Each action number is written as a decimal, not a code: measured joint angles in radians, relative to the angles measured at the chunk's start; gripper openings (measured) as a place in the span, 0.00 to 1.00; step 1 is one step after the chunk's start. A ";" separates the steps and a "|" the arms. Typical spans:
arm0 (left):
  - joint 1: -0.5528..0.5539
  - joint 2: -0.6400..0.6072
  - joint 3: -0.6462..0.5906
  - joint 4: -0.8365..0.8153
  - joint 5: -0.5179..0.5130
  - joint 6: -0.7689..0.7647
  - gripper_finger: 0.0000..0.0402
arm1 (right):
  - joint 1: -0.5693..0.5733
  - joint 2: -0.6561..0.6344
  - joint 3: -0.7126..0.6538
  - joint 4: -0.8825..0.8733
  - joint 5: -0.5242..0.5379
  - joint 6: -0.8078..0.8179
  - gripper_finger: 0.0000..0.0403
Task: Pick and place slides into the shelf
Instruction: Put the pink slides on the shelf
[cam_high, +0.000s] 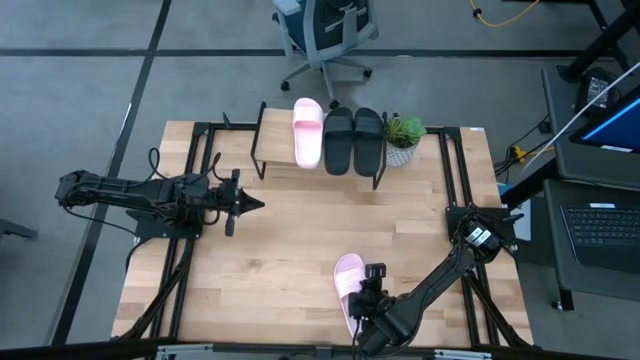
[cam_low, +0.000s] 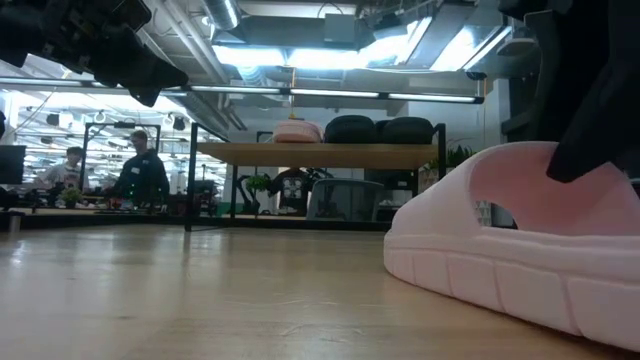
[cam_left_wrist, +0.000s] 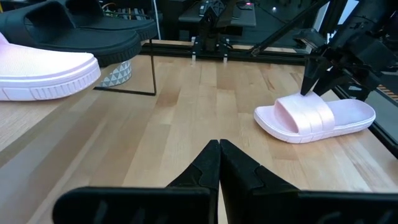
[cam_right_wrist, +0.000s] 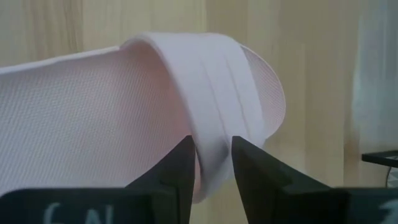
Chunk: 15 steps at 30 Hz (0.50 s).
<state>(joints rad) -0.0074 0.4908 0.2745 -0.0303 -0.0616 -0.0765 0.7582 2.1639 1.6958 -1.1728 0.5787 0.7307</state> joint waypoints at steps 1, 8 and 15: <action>0.000 0.000 0.000 0.000 0.000 0.000 0.01 | 0.000 0.000 0.000 0.000 0.001 0.000 0.27; 0.000 0.000 0.000 0.000 0.000 0.000 0.01 | 0.000 0.000 0.000 0.006 0.005 0.001 0.17; 0.000 0.000 0.000 0.000 0.000 0.000 0.01 | 0.001 0.000 0.000 0.017 0.008 0.000 0.03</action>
<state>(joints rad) -0.0071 0.4908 0.2745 -0.0305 -0.0616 -0.0765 0.7589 2.1643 1.6958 -1.1558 0.5862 0.7307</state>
